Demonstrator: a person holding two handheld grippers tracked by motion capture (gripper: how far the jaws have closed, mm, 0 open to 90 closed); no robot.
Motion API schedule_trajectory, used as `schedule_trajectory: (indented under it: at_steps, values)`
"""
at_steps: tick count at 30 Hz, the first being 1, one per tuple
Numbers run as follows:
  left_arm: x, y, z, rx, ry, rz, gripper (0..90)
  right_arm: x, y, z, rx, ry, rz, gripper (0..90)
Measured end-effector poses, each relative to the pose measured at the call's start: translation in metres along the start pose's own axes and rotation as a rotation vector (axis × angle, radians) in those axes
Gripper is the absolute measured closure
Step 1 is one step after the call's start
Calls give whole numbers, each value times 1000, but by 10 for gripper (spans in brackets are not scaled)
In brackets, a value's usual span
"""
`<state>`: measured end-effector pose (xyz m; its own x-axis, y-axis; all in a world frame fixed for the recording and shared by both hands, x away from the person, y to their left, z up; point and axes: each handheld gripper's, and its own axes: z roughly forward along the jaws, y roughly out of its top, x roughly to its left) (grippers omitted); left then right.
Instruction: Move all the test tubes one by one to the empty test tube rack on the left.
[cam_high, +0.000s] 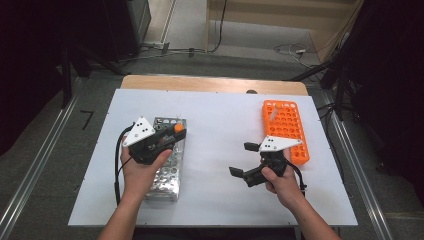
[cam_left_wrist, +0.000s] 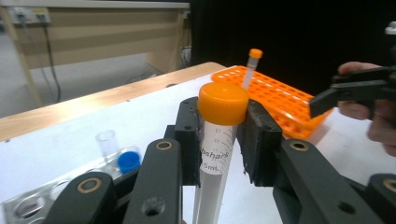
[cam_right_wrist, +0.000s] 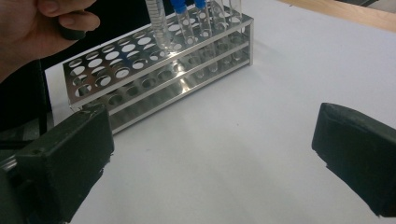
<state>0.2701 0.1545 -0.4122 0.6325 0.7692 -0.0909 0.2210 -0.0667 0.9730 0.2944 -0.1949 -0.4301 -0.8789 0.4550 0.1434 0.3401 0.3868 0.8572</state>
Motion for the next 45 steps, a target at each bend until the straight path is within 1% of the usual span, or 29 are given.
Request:
schedule_trajectory:
  at_steps: [5, 8, 10, 12, 16, 18, 19, 21, 23, 24, 27, 29, 31, 32, 33, 34, 37, 41, 45]
  values:
    - [5, -6, 1, -5, 46, -3, 711, 0, -1, 0, -1, -7, -5, 0]
    - [8, -9, 2, -12, 62, -9, 711, -1, -1, -1, -1, -16, -2, 0]
    - [9, -11, 2, -26, 58, -20, 711, -1, -1, -1, -6, -20, -4, 0]
    - [10, -11, 1, -29, 59, -21, 711, -2, -2, -2, -4, -25, -2, 0]
    - [9, -11, 1, -26, 53, -17, 711, -4, -3, -3, -6, -32, -1, 0]
    - [7, -12, 1, -33, 39, -13, 711, -5, -3, -4, -7, -36, 4, 0]
    - [7, -12, 2, -34, 39, -12, 711, -5, -3, -5, -9, -37, 3, 0]
    - [7, -12, 3, -23, 42, -11, 711, -6, -3, -5, -10, -39, 2, 0]
    - [7, -14, 4, -8, 55, -4, 711, -5, -3, -5, -10, -40, 2, 0]
    - [8, -15, 4, -16, 48, -9, 711, -5, -3, -5, -10, -40, 3, 0]
    - [8, -15, 3, -13, 52, -17, 710, -6, -3, -4, -9, -44, 3, 0]
    - [7, -14, 2, 2, 43, -28, 709, -6, -4, -4, -9, -45, 1, 0]
    - [5, -13, 1, 24, 65, -16, 710, -6, -4, -4, -6, -47, 4, 0]
    - [3, -12, 1, 45, 72, -17, 711, -6, -4, -4, -5, -48, 5, 0]
    - [3, -13, 2, 68, 80, -9, 712, -6, -4, -4, -6, -48, 5, 0]
    - [3, -14, 3, 80, 82, -5, 712, -6, -4, -4, -6, -48, 4, 0]
    - [3, -19, 7, 122, 81, -11, 712, -6, -4, -3, -4, -50, 6, 0]
    - [3, -21, 12, 181, 89, -3, 711, -7, -4, -3, -4, -52, 1, 0]
    - [2, -20, 13, 227, 77, -26, 689, -9, -5, -3, -6, -61, 7, 0]
